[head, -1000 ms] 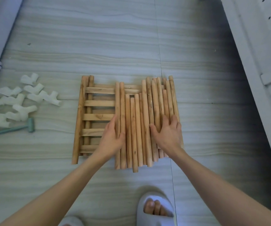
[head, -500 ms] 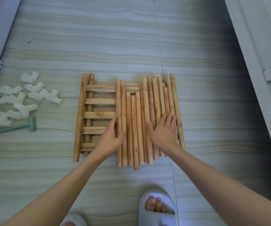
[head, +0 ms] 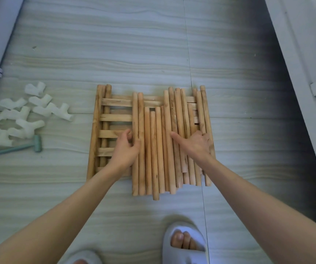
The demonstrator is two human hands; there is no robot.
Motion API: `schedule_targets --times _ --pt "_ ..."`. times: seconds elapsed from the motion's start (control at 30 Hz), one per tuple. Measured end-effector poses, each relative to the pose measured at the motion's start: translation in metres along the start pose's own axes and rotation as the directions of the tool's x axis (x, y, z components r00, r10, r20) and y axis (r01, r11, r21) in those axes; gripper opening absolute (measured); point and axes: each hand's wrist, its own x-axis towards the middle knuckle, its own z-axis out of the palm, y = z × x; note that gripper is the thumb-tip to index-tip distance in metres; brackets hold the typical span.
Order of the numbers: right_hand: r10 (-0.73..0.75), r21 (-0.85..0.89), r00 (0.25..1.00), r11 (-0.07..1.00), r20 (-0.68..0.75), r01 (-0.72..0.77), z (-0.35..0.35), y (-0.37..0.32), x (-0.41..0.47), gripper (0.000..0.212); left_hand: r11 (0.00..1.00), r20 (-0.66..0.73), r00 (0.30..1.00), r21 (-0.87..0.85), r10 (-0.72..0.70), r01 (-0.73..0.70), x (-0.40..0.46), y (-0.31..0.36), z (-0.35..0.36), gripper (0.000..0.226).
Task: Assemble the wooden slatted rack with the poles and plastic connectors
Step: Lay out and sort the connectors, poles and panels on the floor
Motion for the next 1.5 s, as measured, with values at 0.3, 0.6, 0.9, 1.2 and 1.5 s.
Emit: schedule_targets --times 0.3,0.6,0.9,1.2,1.5 --pt "-0.116 0.346 0.979 0.937 0.165 0.053 0.029 -0.031 -0.005 0.069 0.987 0.111 0.984 -0.062 -0.141 0.148 0.02 0.009 0.012 0.049" --pt "-0.22 0.614 0.934 0.79 0.283 0.001 0.043 -0.038 -0.015 0.051 0.936 0.273 0.96 -0.316 -0.066 0.155 0.015 0.003 0.004 0.047" --pt "-0.268 0.699 0.811 0.68 0.52 -0.223 0.029 -0.03 -0.018 0.043 0.895 0.411 0.909 -0.377 -0.07 0.24 0.012 0.005 -0.024 0.039" --pt "-0.532 0.786 0.653 0.596 0.539 -0.164 0.017 -0.086 -0.065 0.033 0.891 -0.003 0.983 -0.422 0.183 -0.167 -0.02 0.012 -0.076 0.072" --pt "-0.635 0.772 0.524 0.632 0.568 -0.071 0.099 -0.196 -0.143 0.037 0.856 -0.422 0.874 -0.333 0.24 -0.396 -0.041 -0.023 -0.205 0.057"
